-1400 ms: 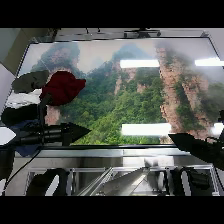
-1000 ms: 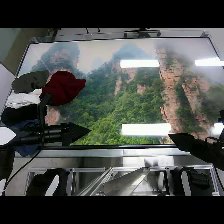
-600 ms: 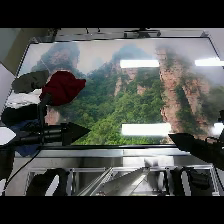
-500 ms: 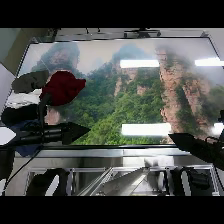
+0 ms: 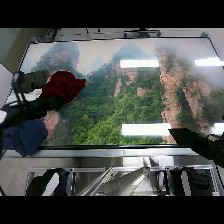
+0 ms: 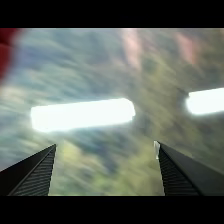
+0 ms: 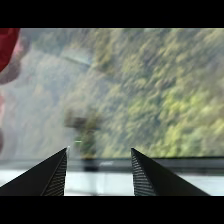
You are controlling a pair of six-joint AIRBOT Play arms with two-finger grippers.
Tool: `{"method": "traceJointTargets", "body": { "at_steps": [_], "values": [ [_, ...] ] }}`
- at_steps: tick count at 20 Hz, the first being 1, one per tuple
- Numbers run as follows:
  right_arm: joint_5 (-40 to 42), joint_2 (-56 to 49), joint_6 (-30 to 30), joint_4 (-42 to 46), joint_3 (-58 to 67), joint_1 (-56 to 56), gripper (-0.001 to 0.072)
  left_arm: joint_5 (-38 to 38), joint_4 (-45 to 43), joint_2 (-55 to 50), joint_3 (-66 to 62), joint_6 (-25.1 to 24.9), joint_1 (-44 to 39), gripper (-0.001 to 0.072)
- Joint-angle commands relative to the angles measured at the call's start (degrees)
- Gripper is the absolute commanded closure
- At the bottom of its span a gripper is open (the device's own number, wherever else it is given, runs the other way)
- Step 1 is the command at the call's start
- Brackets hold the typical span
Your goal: Fold the shirts.
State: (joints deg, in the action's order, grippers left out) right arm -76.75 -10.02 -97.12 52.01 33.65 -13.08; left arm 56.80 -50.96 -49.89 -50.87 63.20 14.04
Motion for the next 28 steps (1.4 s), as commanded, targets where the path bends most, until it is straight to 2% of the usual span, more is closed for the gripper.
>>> {"method": "traceJointTargets", "body": {
  "at_steps": [1,5,9,13,14,15,16,17,20,24,26,28],
  "values": [
    [3.0,-1.6,0.3,5.8,0.0,0.0,0.0265,-6.8,-6.5,-14.6,-9.5,0.5,10.5,0.0006],
    [4.4,-6.0,0.3,10.0,0.0,0.0,0.0266,-4.9,-6.4,-31.1,-19.6,0.1,16.0,0.0006],
    [8.9,-11.7,0.4,10.0,0.0,0.0,0.0266,-2.7,-6.4,-44.5,-28.4,-0.3,12.8,0.0007],
    [11.3,-18.2,2.9,10.0,0.0,0.0,0.0266,-0.2,-6.4,-53.6,-36.3,-0.2,9.5,0.0011],
    [11.4,-19.7,2.9,9.9,0.0,0.0,0.0266,1.9,-6.3,-55.3,-38.2,0.3,8.8,0.0086],
    [11.4,-21.2,2.9,9.9,0.0,0.0,0.0266,5.1,-6.3,-56.7,-40.2,0.3,8.1,0.0289],
    [11.4,-22.4,2.9,9.9,0.0,0.0,0.0266,8.3,-6.3,-57.5,-41.7,0.3,7.3,0.0524],
    [11.4,-23.5,3.8,9.9,0.0,0.0,0.0267,11.3,-6.3,-58.0,-43.1,0.2,6.6,0.0706],
    [12.0,-25.2,5.9,9.7,0.0,0.0,0.0268,19.9,-4.8,-57.9,-49.5,0.3,3.8,0.0696],
    [15.8,-25.4,8.1,9.8,0.0,0.0,0.0268,34.9,8.7,-57.8,-56.5,0.3,-3.5,0.0697],
    [16.3,-26.3,9.4,9.7,0.0,0.0,0.0268,36.9,14.0,-55.8,-52.3,-0.3,-10.0,0.0696],
    [16.3,-27.5,10.3,9.7,0.0,0.0,0.0268,37.1,16.8,-53.4,-46.1,-3.5,-17.8,0.0696]
  ]
}}
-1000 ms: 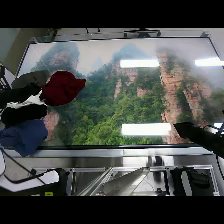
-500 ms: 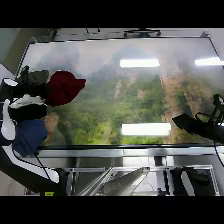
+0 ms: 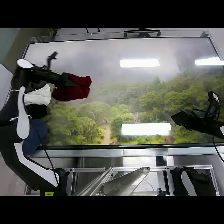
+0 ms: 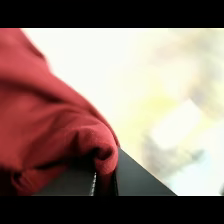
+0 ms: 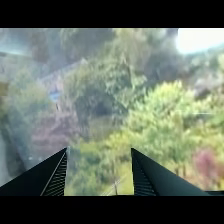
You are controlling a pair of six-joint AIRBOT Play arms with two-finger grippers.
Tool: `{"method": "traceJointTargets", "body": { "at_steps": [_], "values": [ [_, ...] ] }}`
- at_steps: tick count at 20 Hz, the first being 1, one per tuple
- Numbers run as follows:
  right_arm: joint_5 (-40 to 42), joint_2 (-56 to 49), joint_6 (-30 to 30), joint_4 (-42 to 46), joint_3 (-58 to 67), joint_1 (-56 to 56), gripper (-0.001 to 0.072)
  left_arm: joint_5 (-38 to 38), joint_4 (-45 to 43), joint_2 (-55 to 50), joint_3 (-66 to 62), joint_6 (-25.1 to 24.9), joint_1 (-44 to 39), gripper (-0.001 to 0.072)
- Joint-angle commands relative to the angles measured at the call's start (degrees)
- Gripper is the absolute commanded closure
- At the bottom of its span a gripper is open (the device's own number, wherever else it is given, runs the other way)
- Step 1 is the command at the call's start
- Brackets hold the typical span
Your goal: Fold the shirts.
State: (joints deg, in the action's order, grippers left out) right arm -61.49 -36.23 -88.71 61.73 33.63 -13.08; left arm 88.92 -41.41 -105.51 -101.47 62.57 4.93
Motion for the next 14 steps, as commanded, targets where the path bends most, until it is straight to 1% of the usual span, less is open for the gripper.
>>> {"method": "traceJointTargets", "body": {
  "at_steps": [1,3,6,7,8,9,10,11,12,14],
  "values": [
    [1.1,-1.9,2.0,0.0,0.1,0.0,0.0268,4.8,6.6,3.0,7.3,-3.7,-13.2,0.0695],
    [1.1,-2.7,2.3,0.0,0.1,0.0,0.0268,3.6,6.6,3.0,11.1,-4.1,-21.5,0.0695],
    [1.1,-3.2,3.5,0.0,0.0,0.0,0.0266,-1.2,6.4,2.6,14.3,-4.7,-31.2,0.0693],
    [1.1,-3.2,3.5,0.0,0.0,0.0,0.0265,-1.4,6.4,1.9,13.6,-4.7,-33.5,0.0581],
    [1.1,-3.2,3.5,0.0,0.0,0.0,0.0265,-1.1,6.4,1.0,12.1,-4.6,-34.8,0.0361],
    [1.1,-3.2,3.5,0.0,0.0,0.0,0.0265,0.1,6.4,0.1,9.7,-4.5,-35.5,0.0173],
    [0.9,-3.2,3.5,-0.1,0.0,0.0,0.0264,1.4,6.3,-0.5,7.0,-3.1,-35.3,-0.0011],
    [0.3,-3.2,3.5,-0.8,0.0,0.0,0.0264,2.8,5.8,-0.7,4.3,-1.7,-34.4,-0.0003],
    [-0.5,-3.2,4.4,-2.5,0.0,0.3,0.0265,3.7,3.5,-0.6,1.7,0.1,-33.1,-0.0003],
    [-1.0,-3.2,8.6,-7.6,0.0,3.0,0.0264,7.0,-3.0,-0.1,-2.7,3.3,-29.4,-0.0002]
  ]
}}
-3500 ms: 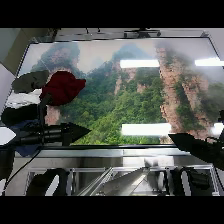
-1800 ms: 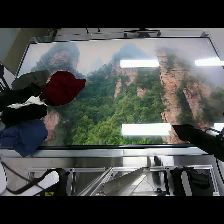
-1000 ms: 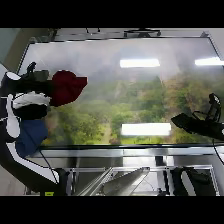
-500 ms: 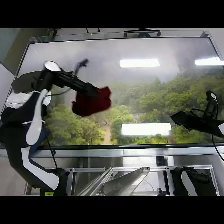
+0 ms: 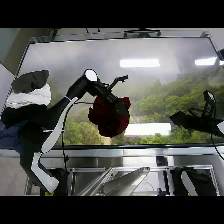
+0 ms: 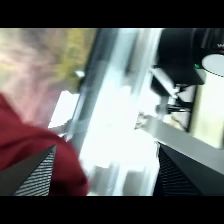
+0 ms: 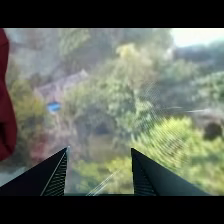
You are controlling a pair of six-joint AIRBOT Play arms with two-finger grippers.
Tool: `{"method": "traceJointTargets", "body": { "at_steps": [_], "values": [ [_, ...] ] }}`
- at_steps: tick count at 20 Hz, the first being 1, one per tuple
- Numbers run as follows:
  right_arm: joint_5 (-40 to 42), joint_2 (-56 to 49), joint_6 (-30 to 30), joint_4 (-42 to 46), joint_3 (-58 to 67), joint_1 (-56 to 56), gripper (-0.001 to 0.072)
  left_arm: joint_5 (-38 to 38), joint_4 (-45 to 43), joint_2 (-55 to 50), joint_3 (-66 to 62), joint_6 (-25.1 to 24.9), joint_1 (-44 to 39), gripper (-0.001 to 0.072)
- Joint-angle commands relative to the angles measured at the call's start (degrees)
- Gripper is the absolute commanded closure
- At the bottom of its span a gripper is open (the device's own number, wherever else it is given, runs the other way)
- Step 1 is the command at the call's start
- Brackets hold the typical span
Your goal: Fold the shirts.
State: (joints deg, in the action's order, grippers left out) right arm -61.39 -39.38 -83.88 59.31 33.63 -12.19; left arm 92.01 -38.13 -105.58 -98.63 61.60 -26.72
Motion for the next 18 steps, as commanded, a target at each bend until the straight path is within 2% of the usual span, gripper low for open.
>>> {"method": "traceJointTargets", "body": {
  "at_steps": [1,2,3,4,7,10,12,14,16,18],
  "values": [
    [-0.5,-0.1,4.5,-6.5,0.0,4.6,0.0264,4.7,-9.5,0.7,-6.1,5.3,4.4,-0.0002],
    [0.6,-0.6,4.4,-6.8,0.0,7.7,0.024,4.7,-12.0,2.0,-5.6,6.0,7.0,-0.0002],
    [2.3,-1.8,4.3,-7.3,0.0,11.6,0.014,4.6,-12.3,3.3,-3.7,5.9,9.5,-0.0002],
    [4.3,-3.7,4.1,-8.3,0.0,15.8,0.0124,4.7,-12.3,4.9,-0.8,5.6,12.4,-0.0002],
    [13.9,-12.5,4.1,-14.1,0.0,29.7,0.0124,3.3,-12.3,9.1,11.6,3.0,20.6,-0.0002],
    [23.1,-24.6,4.6,-18.8,0.5,41.5,0.0124,-3.8,-12.3,11.0,24.4,-0.2,27.0,-0.0002],
    [24.5,-31.8,5.6,-22.4,2.1,45.1,0.0124,-9.0,-12.0,10.2,30.2,-2.2,29.2,-0.0002],
    [24.3,-36.2,9.1,-26.5,4.3,46.6,0.0124,-10.9,-8.2,8.5,33.7,-5.3,29.2,-0.0001],
    [24.1,-37.6,12.9,-30.2,6.5,46.6,0.0124,-11.3,-3.2,6.2,35.2,-8.5,28.2,-0.0001],
    [26.6,-37.7,13.7,-30.2,8.2,46.6,0.0134,-11.8,-0.8,3.9,35.2,-10.3,26.8,0.0018]
  ]
}}
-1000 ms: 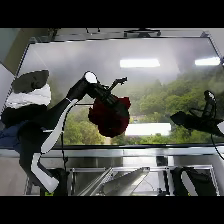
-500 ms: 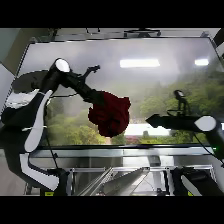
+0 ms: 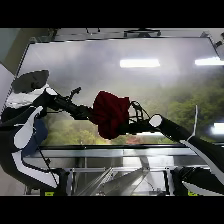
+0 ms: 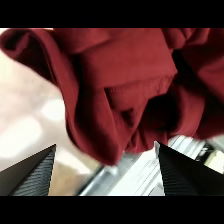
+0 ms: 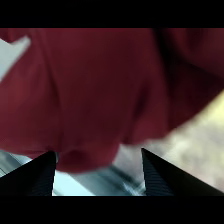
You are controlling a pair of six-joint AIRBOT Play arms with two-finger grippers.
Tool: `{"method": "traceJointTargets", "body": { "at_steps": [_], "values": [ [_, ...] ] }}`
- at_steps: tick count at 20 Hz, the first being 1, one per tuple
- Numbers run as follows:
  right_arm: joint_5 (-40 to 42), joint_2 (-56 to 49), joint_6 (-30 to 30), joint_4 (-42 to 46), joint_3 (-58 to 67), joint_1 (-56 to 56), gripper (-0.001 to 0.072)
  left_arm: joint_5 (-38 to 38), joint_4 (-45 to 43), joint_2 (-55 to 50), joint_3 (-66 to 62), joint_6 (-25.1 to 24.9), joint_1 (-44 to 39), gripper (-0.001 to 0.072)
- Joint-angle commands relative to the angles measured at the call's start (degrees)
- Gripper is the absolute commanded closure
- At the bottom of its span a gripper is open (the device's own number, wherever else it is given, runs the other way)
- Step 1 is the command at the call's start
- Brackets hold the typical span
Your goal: Fold the shirts.
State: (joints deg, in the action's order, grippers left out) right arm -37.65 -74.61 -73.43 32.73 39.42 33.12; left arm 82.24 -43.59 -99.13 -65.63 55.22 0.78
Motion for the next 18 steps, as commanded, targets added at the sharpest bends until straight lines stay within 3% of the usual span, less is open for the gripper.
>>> {"method": "traceJointTargets", "body": {
  "at_steps": [1,2,3,4,5,6,8,12,18],
  "values": [
    [4.5,-2.5,3.2,-3.6,2.9,1.2,0.0134,-2.3,4.7,-3.6,1.9,-3.8,-1.5,0.0018],
    [5.2,-2.6,3.2,-3.6,3.3,1.2,0.0135,-2.3,4.6,-4.7,1.5,-3.8,-2.4,0.0019],
    [5.6,-2.6,3.2,-3.6,3.6,1.2,0.0144,-2.3,4.6,-5.7,1.0,-3.8,-3.3,0.0143],
    [5.7,-2.6,3.2,-3.6,3.6,1.2,0.0261,-2.2,4.6,-6.4,0.4,-3.7,-4.1,0.0426],
    [5.7,-2.6,3.2,-3.4,3.6,1.2,0.0525,-2.0,4.7,-6.6,-0.3,-3.9,-4.9,0.0705],
    [5.4,-2.6,3.2,-3.4,3.6,1.2,0.0636,-1.7,4.7,-6.6,-1.4,-3.7,-5.5,0.0706],
    [4.2,-2.4,4.7,-3.4,3.7,1.0,0.068,0.1,4.7,-5.9,-4.2,-2.5,-5.9,0.0706],
    [-3.0,2.6,6.3,-3.2,3.7,-4.6,0.0681,3.7,4.7,0.2,-8.4,-0.1,-3.5,0.0707],
    [-6.9,22.1,7.5,-3.3,4.5,-23.2,0.0682,5.8,4.7,16.5,-13.6,1.0,2.6,0.0706]
  ]
}}
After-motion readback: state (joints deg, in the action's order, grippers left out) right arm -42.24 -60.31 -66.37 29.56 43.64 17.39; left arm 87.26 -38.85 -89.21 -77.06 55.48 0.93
